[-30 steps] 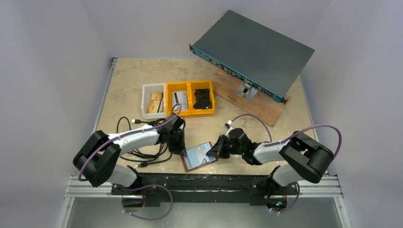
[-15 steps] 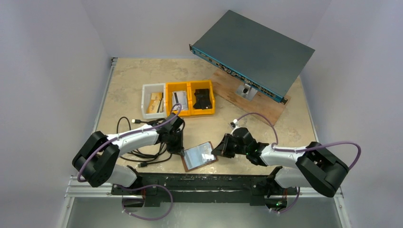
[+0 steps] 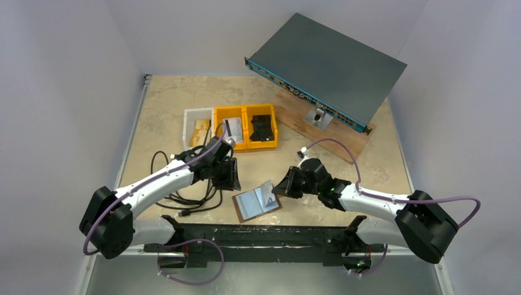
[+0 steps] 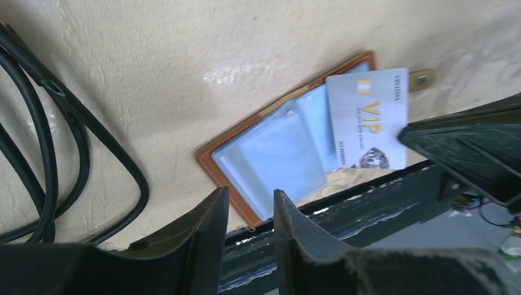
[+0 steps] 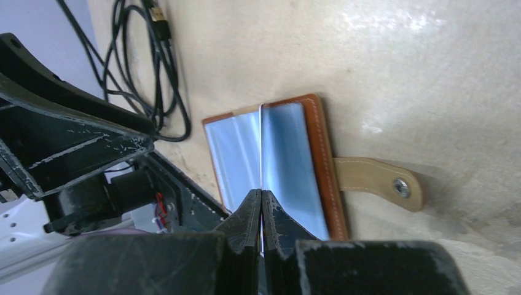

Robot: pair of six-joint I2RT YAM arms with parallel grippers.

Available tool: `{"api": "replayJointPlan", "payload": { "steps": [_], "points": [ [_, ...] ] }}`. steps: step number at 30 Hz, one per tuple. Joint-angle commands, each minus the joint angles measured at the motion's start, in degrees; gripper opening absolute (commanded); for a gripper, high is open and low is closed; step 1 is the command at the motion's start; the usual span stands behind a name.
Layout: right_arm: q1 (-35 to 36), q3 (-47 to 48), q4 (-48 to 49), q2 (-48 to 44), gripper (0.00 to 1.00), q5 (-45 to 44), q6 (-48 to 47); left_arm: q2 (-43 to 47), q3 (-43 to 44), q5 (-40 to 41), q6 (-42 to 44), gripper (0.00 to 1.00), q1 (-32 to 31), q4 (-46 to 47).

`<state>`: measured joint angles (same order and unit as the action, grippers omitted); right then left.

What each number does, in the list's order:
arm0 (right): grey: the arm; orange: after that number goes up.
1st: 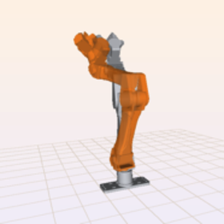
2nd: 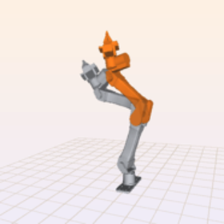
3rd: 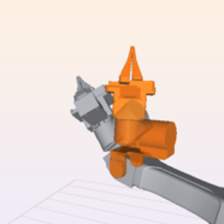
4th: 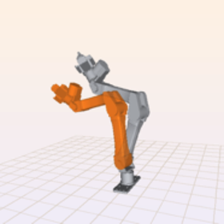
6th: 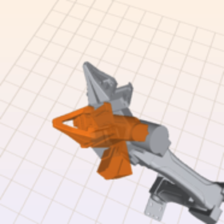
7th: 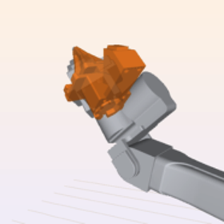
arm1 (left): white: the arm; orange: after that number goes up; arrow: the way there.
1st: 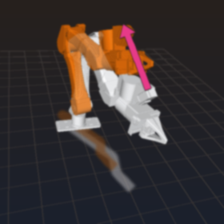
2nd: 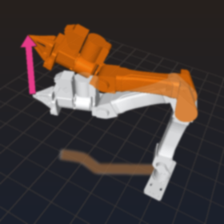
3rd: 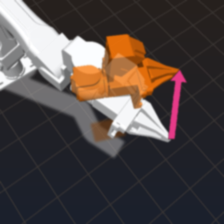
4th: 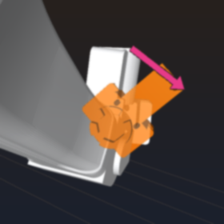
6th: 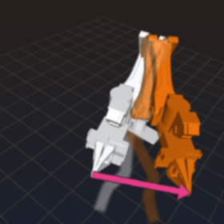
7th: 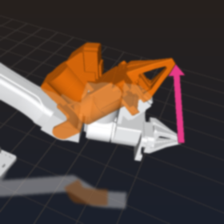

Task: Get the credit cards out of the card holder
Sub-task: Remove the credit card from the card holder, then place the credit card in the storage box.

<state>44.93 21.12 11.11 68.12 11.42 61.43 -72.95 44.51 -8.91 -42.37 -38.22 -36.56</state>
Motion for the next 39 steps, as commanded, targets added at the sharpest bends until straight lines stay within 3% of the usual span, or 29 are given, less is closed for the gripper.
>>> {"api": "replayJointPlan", "payload": {
  "steps": [1,8,14,25,36,39],
  "points": [
    [-0.4,4.5,-2.5,-2.4,0.0,-0.4,-0.8,3.6,2.2,-4.7,1.0,0.35,2.6,1.0],
    [-1.1,8.5,-3.5,-3.8,0.0,1.6,0.6,7.9,-3.5,-17.9,-4.3,0.51,7.9,12.5],
    [-2.3,10.8,-0.5,-3.2,0.0,5.2,2.8,10.0,-10.3,-25.8,-10.9,0.6,9.9,25.9],
    [-3.6,9.9,13.2,0.5,0.0,13.3,11.0,10.9,-15.3,-33.7,-21.5,0.6,13.1,44.0],
    [-3.6,8.3,17.4,0.9,0.0,14.4,13.7,10.5,-16.4,-34.3,-24.0,0.57,13.3,46.9],
    [-3.6,8.0,17.3,1.0,0.0,14.3,13.4,10.7,-16.5,-34.7,-25.3,0.5,13.4,48.4]
  ]
}}
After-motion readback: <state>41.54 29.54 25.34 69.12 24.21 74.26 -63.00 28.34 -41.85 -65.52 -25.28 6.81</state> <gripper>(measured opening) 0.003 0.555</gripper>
